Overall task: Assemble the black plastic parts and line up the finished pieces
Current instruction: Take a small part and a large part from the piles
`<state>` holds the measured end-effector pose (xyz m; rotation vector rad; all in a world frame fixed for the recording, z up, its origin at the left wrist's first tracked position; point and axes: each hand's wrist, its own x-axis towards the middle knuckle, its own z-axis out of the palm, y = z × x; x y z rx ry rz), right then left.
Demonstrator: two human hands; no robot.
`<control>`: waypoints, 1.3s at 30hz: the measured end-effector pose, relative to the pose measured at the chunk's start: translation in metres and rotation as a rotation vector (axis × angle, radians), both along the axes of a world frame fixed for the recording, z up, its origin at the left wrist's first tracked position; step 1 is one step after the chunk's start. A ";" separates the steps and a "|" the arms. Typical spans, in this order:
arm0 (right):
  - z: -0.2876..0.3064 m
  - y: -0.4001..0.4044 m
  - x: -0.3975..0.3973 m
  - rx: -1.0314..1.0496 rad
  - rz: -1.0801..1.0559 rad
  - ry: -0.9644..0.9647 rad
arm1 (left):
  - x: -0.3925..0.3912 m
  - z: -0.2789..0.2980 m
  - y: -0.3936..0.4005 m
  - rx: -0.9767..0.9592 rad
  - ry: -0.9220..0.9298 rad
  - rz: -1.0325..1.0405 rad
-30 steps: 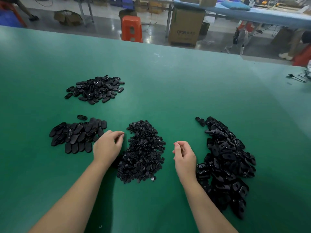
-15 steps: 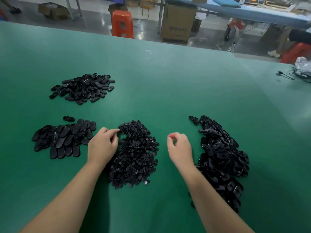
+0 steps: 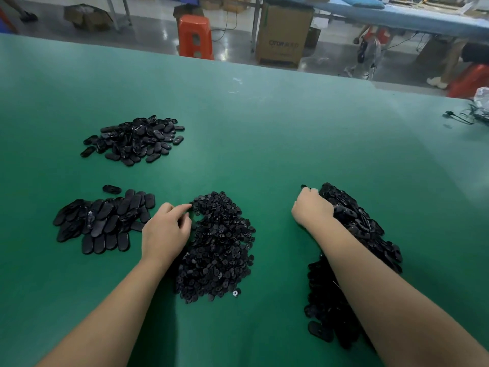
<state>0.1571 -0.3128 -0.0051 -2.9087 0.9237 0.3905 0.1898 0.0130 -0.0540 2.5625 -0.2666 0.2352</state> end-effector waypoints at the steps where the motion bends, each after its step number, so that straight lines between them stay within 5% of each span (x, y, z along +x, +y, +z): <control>1: -0.003 0.004 -0.004 -0.038 0.048 -0.020 | 0.000 0.000 0.000 0.000 0.001 0.000; 6: -0.012 0.028 -0.025 -0.165 0.247 -0.151 | 0.000 0.002 0.000 -0.001 0.000 -0.001; 16: -0.015 0.039 -0.048 -0.159 0.271 -0.267 | -0.001 0.002 0.000 -0.002 0.001 -0.001; 27: 0.001 0.036 -0.051 0.359 -0.004 -0.503 | 0.000 0.003 0.001 0.008 0.014 -0.014; 34: -0.002 0.065 -0.069 1.118 -0.239 -0.785 | 0.000 0.002 0.001 -0.023 -0.001 -0.015; 39: -0.025 0.091 -0.088 1.170 -0.304 -0.841 | -0.001 0.003 0.001 -0.039 -0.015 -0.007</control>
